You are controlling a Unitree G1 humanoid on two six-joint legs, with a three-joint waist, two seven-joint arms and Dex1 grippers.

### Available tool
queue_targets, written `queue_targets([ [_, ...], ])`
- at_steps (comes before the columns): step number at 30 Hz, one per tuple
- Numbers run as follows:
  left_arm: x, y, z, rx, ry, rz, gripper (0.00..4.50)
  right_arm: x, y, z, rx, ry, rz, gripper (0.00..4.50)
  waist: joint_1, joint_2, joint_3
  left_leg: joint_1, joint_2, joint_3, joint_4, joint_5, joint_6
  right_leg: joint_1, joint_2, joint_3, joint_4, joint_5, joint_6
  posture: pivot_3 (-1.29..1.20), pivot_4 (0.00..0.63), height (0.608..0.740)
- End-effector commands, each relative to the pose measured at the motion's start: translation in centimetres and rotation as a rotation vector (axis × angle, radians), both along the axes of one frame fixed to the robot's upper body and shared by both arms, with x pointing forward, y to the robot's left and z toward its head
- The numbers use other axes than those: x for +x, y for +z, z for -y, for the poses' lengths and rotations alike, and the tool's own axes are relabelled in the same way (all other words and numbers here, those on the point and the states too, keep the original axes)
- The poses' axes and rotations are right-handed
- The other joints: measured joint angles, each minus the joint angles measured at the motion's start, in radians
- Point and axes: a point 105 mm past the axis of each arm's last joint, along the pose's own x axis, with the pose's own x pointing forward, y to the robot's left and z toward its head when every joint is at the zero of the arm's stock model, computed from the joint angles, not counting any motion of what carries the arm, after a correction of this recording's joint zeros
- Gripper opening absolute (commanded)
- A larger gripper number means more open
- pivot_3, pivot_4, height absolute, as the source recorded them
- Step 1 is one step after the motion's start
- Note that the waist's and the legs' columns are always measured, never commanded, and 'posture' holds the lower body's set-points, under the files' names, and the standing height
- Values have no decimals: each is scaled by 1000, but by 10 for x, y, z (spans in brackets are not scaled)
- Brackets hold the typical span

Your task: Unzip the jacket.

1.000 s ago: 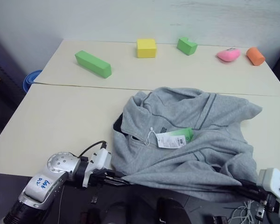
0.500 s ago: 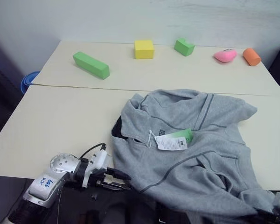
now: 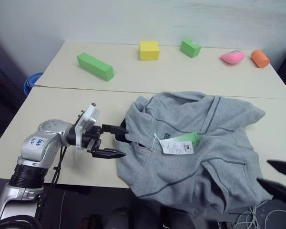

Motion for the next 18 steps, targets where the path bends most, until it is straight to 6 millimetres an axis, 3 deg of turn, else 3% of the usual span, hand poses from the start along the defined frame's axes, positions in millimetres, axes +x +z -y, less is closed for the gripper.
queue_targets([
  [1,14,3,13,16,32,115,4462,34,-3,23,-73,-147,13,4500,-1,-1,0,0,0,1,0,0,0,0,2,1,0,0,0,0,150,740],
  [5,41,3,26,14,145,213,4462,87,-16,49,-228,-333,51,4500,-1,-2,1,0,-1,6,3,1,2,0,4,2,-3,2,4,0,150,740],
  [11,82,-9,38,41,353,259,4462,142,-40,51,-185,-388,-31,4500,0,-2,1,-2,1,7,2,1,2,-3,7,1,-3,3,5,0,150,740],
  [14,90,-24,44,73,390,228,4462,170,-48,51,-115,-422,-56,4500,-2,-2,1,-2,0,8,2,1,2,-3,7,1,-4,3,6,0,150,740],
  [18,96,-38,46,112,438,184,3567,191,-55,46,-58,-409,-88,3573,-1,-2,1,-3,1,8,2,1,2,-4,7,0,-3,3,6,0,150,740],
])
